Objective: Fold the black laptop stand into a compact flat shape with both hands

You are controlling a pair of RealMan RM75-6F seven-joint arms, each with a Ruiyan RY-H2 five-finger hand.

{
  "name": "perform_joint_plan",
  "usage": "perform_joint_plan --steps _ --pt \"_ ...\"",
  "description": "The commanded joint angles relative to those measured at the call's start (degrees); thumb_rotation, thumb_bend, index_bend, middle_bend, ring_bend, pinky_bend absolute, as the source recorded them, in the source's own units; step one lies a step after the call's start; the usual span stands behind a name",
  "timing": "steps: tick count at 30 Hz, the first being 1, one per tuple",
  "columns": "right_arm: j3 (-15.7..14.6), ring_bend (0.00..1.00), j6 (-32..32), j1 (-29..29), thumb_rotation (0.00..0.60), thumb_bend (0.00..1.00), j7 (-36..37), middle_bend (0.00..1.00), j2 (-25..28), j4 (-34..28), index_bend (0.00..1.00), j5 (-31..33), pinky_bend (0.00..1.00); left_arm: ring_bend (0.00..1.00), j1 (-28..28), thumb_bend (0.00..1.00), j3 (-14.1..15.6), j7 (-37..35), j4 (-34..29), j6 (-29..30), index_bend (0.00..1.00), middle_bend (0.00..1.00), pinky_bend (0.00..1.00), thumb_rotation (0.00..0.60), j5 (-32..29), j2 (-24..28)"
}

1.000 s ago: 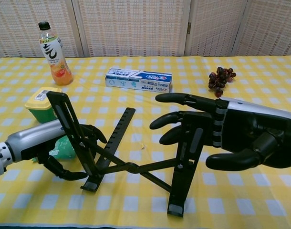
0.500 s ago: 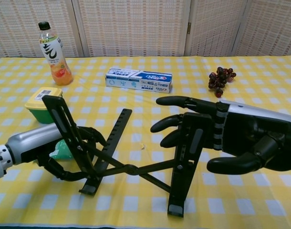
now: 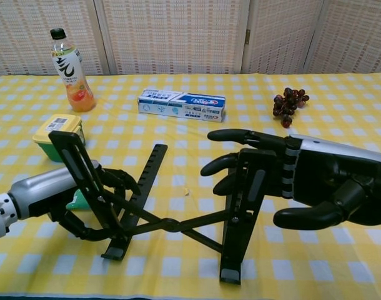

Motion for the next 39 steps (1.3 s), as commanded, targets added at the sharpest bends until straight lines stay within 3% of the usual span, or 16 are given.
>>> perform_joint_plan --steps 1,12,19,24,31,39 --pt "0.0 0.23 0.0 0.0 0.600 0.26 0.1 0.23 0.0 0.1 0.10 0.0 0.13 0.24 0.0 0.33 0.1 0.3 -0.2 -0.1 0.62 0.31 0.17 0.600 -0.1 0.1" --pt "-0.1 0.23 -0.1 -0.1 0.600 0.26 0.0 0.23 -0.2 0.3 0.10 0.0 0.13 0.24 0.3 0.38 0.8 0.3 -0.4 0.2 0.62 0.31 0.17 0.600 0.7 0.0" --pt "0.2 0.23 -0.5 -0.3 0.600 0.26 -2.3 0.22 0.0 0.1 0.10 0.4 0.13 0.23 0.8 0.37 0.8 0.1 -1.3 1.0 0.41 0.31 0.16 0.600 0.9 0.4" --pt "0.2 0.22 -1.2 -0.5 0.600 0.26 -4.1 0.22 0.3 -0.3 0.10 0.8 0.13 0.21 0.8 0.37 1.1 -0.7 -2.0 1.4 0.34 0.31 0.16 0.600 1.7 1.4" --pt "0.6 0.23 -4.4 -1.1 0.600 0.26 -11.5 0.21 -0.2 -0.6 0.10 2.4 0.13 0.17 0.7 0.37 2.0 -0.4 -4.4 1.0 0.25 0.26 0.13 0.600 2.4 4.0" --pt "1.0 0.21 -8.1 -1.6 0.600 0.26 -19.9 0.18 -0.4 -2.3 0.10 4.2 0.13 0.16 1.8 0.37 2.5 0.8 -6.2 3.3 0.24 0.26 0.13 0.600 3.5 5.6"
